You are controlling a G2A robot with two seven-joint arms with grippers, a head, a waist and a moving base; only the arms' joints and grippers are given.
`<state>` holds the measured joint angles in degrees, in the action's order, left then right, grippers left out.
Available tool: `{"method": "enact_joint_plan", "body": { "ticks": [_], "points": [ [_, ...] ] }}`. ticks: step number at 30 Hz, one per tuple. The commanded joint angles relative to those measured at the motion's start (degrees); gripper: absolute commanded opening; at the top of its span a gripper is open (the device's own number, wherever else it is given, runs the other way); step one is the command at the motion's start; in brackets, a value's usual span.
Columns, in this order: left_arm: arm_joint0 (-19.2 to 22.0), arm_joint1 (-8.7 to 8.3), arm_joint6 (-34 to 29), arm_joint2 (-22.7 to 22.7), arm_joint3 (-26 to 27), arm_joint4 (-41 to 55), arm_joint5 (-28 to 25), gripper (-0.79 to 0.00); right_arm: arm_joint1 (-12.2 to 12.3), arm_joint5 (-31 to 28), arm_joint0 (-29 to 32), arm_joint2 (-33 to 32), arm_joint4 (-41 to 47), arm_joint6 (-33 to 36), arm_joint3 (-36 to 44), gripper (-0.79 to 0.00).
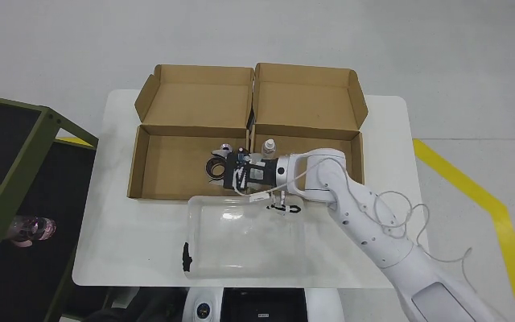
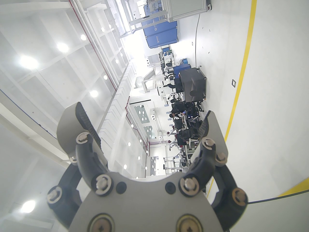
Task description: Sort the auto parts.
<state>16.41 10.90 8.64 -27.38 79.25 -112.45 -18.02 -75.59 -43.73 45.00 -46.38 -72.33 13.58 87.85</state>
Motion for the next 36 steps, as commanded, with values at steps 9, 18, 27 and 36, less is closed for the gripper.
{"method": "enact_joint_plan", "body": {
  "ticks": [9, 18, 27, 36],
  "points": [
    [0.00, 0.00, 0.00, 0.00, 0.00, 0.00, 0.00, 0.000, -2.10, 1.45, -4.25, 4.42, 0.69, 1.07, -7.87, -0.785],
    [0.00, 0.00, 0.00, 0.00, 0.00, 0.00, 0.00, 0.000, -4.09, 3.23, -7.34, 7.75, 0.22, 2.10, -14.19, -0.785],
    [0.00, 0.00, 0.00, 0.00, 0.00, 0.00, 0.00, 0.000, -5.83, 3.92, -8.99, 10.35, -0.24, 3.21, -18.99, -0.785],
    [0.00, 0.00, 0.00, 0.00, 0.00, 0.00, 0.00, 0.000, -7.18, 4.35, -9.78, 11.83, -1.00, 3.33, -22.62, -0.613]
  ]
}}
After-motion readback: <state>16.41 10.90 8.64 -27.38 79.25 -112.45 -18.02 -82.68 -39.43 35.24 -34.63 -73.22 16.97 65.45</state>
